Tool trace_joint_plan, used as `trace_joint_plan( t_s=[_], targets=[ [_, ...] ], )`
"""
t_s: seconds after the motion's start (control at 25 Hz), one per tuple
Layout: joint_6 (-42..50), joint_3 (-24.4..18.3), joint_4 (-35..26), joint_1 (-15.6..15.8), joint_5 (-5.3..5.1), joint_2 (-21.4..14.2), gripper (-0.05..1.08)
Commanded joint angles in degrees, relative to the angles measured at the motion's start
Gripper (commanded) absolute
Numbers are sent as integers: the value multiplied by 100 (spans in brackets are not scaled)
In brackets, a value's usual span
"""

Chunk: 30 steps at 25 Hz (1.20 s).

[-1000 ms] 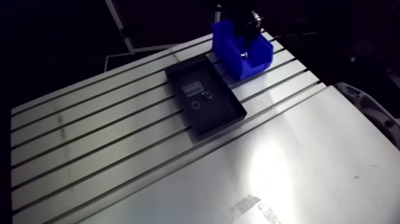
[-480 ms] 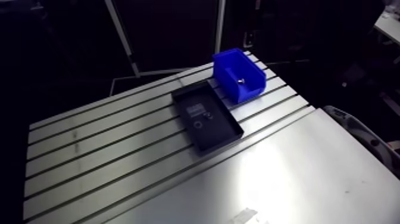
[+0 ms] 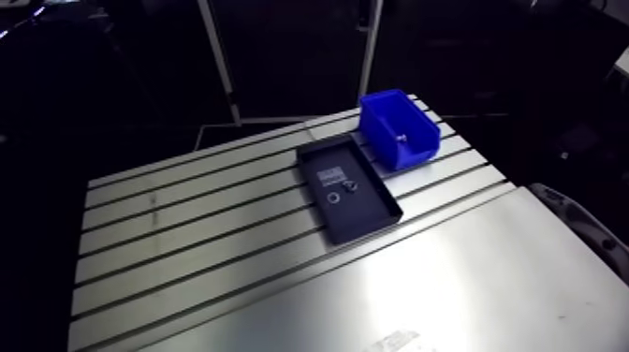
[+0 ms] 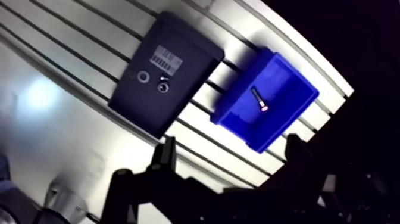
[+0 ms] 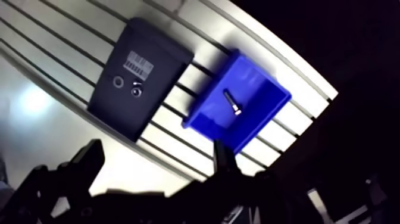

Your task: Pick up the M10 bolt from the tray and put it into the blue bin.

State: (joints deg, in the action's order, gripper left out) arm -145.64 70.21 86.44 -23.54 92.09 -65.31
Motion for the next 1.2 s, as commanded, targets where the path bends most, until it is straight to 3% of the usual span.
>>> trace_joint_plan(
  t_s=[0.04,0.2,0.6,0.84,1.2],
  targets=[
    [4189,-144,-563,1106,-37,-811,1],
    [4593,-74,-747,1167,-64,-1154,1],
    [4742,49,-923,1229,-81,-1453,1],
    [4751,225,-870,1229,-11,-1567,1],
    [4734,322,-721,1220,15,-1603,1]
  ],
)
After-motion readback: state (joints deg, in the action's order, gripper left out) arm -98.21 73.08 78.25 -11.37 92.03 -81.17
